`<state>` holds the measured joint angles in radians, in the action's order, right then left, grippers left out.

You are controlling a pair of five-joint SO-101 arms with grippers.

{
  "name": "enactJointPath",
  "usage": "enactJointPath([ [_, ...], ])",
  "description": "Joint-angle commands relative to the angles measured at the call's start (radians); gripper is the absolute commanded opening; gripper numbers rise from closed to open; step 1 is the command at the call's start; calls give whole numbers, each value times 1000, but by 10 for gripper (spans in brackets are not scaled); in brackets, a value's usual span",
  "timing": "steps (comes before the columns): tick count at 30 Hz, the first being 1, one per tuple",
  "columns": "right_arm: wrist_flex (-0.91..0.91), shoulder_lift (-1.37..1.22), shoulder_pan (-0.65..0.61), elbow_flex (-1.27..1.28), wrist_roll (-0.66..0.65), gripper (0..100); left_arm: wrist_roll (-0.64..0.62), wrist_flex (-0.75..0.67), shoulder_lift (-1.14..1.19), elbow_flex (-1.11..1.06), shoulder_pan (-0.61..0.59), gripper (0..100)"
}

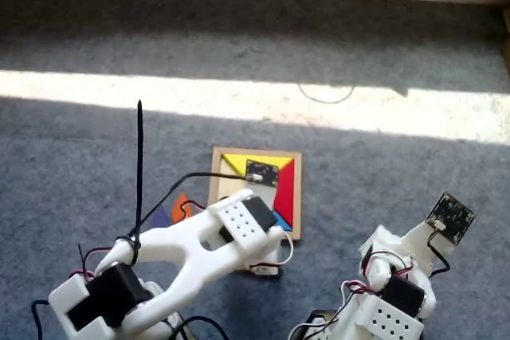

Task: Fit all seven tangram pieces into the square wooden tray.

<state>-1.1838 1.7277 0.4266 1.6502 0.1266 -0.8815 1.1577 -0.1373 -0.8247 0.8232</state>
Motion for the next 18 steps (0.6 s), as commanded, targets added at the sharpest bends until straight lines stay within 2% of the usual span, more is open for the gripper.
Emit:
enactJointPath([
  [1, 21, 8, -12, -8, 5, 5, -8, -68, -2, -33, 42, 326],
  [4, 21, 8, -12, -8, 5, 5, 17, -41, -2, -30, 41, 326],
  [8, 21, 8, -12, -8, 5, 5, 180, -29, -2, -31, 27, 325],
  [13, 21, 8, -12, -8, 5, 5, 269, -21, -2, -31, -62, 325],
  [18, 21, 8, -12, -8, 5, 5, 422, 46, -2, -30, -154, 325],
])
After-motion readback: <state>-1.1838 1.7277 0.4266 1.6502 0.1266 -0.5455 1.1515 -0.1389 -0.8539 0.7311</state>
